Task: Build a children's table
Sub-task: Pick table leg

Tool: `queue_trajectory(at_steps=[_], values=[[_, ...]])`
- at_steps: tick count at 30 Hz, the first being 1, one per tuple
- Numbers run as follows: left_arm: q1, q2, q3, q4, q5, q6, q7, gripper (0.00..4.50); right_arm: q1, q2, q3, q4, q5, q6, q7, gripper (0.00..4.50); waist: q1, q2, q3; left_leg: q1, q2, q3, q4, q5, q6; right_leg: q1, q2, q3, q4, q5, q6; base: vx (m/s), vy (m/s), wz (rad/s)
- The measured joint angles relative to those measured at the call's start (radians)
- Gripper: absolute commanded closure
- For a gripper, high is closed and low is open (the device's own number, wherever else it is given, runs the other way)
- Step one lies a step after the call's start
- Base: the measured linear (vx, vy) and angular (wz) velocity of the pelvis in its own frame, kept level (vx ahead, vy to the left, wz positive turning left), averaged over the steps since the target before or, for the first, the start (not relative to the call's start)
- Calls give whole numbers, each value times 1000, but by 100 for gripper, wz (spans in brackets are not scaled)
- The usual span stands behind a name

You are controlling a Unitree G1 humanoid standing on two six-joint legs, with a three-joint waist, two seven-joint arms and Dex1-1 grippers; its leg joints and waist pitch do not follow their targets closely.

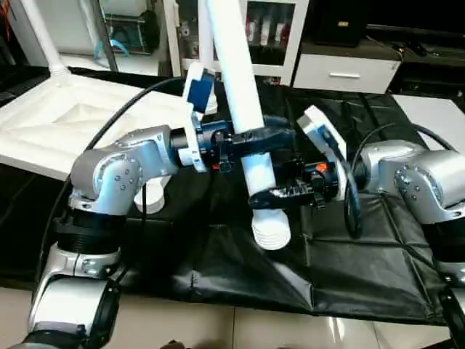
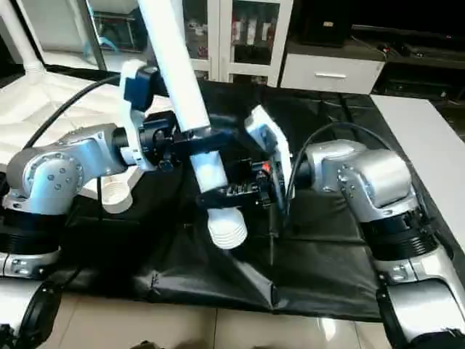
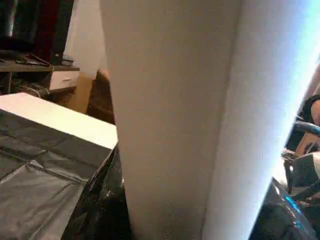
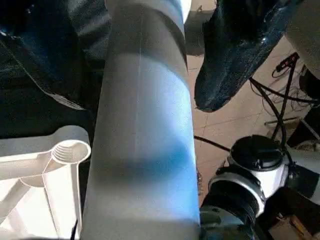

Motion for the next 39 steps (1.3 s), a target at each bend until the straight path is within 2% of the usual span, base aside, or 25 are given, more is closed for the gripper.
queue_trajectory(at_steps=[3, 9, 15, 24, 25, 26, 39], values=[[0, 2, -13, 0, 5, -3, -6, 265, 13, -1, 12, -5, -10, -9, 1, 148, 0, 0, 0, 0, 0, 0, 0, 0, 0, 0, 0, 0, 0, 0, 0, 0, 0, 0], [0, 3, -14, 0, 14, -6, -11, 265, 29, -8, 34, -14, -21, -17, 5, 213, 0, 0, 0, 0, 0, 0, 0, 0, 0, 0, 0, 0, 1, 0, 0, 0, 0, 0], [0, 4, -23, 0, 14, -6, -22, 265, 39, -9, 45, -26, -28, -36, 14, 257, 0, 0, 0, 0, 0, 0, 0, 0, 0, 0, 0, 0, 1, 0, 0, 0, 0, 0], [0, 3, -24, 0, 18, -6, -31, 265, 41, 1, 48, -29, -29, -37, 11, 258, 0, 0, 0, 0, 0, 0, 1, 0, 0, 0, 0, 0, 1, 0, 0, 0, 0, 0], [0, 3, -24, 0, 18, -6, -31, 265, 41, 1, 48, -29, -29, -37, 11, 207, 0, 0, 0, 0, 0, 0, 1, 0, 0, 0, 0, 0, 2, 0, 0, 0, 0, 0], [0, 3, -24, 0, 18, -6, -31, 265, 41, 1, 48, -29, -29, -37, 11, 194, 0, 0, 0, 0, 0, 0, 1, 0, 0, 0, 0, 0, 2, 0, 0, 0, 0, 0], [0, -1, -29, 0, 22, -10, -35, 265, 57, 11, 49, -37, -29, -46, 11, 189, 0, 0, 0, 1, 0, 0, 2, 0, 0, 0, 0, 0, 3, 0, 0, 0, 0, 0]])
